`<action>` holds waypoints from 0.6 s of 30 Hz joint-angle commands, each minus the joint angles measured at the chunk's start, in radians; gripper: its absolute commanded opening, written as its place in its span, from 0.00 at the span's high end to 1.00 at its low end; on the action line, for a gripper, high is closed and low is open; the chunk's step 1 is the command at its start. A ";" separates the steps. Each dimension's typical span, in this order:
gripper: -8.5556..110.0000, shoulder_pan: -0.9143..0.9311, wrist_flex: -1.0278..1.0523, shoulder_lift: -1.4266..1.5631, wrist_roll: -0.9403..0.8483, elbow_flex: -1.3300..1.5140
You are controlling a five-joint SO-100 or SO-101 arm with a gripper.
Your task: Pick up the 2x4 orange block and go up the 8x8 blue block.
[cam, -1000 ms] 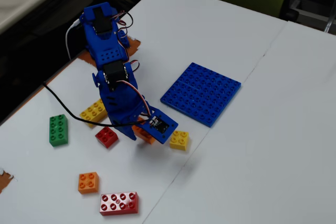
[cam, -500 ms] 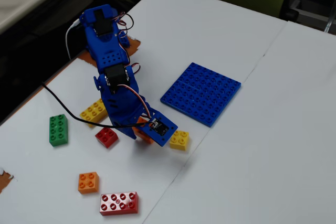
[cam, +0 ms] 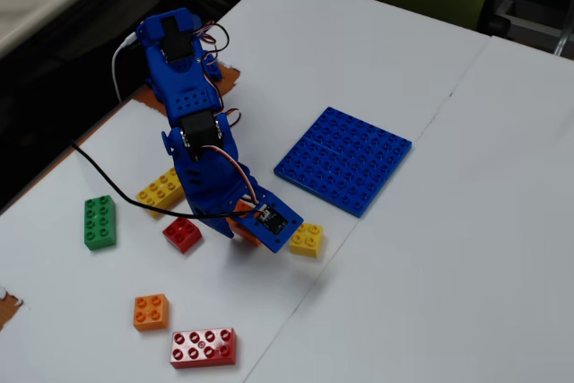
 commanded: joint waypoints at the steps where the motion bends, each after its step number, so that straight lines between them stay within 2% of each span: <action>1: 0.72 -0.015 -0.011 0.011 0.009 -0.046; 9: 0.78 -0.015 0.003 0.011 0.011 -0.067; 12: 0.85 -0.015 0.005 0.011 0.015 -0.069; 18: 0.87 -0.018 0.006 0.011 0.017 -0.069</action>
